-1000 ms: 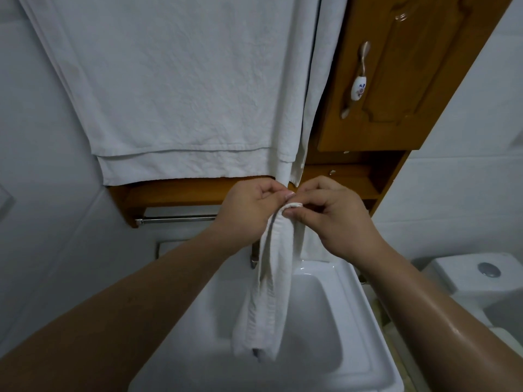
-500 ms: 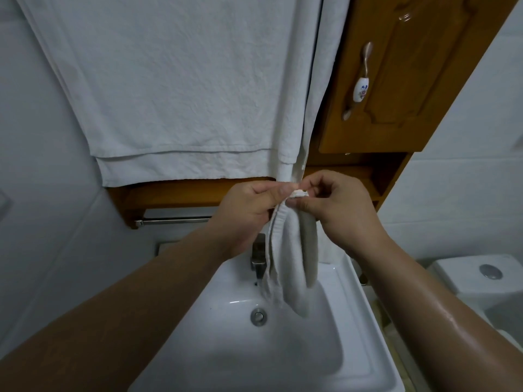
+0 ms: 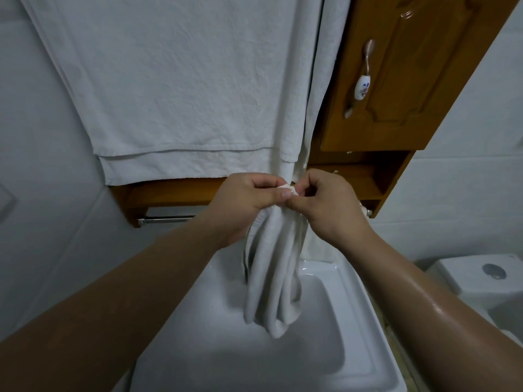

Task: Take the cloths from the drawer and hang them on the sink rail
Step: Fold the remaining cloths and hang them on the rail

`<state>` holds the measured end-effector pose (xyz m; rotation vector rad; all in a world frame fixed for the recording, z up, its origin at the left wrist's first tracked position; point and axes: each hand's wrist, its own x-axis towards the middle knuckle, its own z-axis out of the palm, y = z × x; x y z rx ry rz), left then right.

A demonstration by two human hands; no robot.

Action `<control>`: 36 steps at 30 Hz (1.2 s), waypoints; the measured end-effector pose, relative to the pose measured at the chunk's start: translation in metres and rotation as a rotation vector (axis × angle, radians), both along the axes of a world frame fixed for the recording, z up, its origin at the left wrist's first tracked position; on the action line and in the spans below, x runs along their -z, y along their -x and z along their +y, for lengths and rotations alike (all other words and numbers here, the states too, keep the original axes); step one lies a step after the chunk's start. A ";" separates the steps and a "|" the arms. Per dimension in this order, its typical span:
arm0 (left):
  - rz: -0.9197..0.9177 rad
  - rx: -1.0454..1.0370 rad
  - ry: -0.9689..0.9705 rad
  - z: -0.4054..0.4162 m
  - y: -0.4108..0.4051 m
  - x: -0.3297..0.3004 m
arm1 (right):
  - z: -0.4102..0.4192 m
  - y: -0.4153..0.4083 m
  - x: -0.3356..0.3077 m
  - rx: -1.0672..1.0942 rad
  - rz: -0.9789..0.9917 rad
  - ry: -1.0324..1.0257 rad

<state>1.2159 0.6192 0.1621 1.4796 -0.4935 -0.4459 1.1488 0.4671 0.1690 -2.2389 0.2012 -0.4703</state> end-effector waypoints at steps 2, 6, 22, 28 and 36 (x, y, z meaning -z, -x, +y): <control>-0.078 0.020 -0.084 0.004 -0.002 -0.004 | 0.001 -0.001 0.001 -0.008 0.020 0.044; -0.126 -0.021 -0.135 0.007 -0.004 -0.008 | 0.004 -0.003 0.001 -0.022 0.012 0.046; -0.372 -0.437 -0.115 0.014 -0.031 -0.015 | 0.000 0.000 0.026 -0.273 -0.055 -0.345; -0.176 -0.458 0.030 0.027 -0.043 -0.024 | 0.006 0.008 0.055 -0.367 0.048 -0.193; -0.377 -0.369 -0.048 0.009 -0.026 -0.027 | 0.026 -0.007 0.045 -0.137 -0.166 -0.319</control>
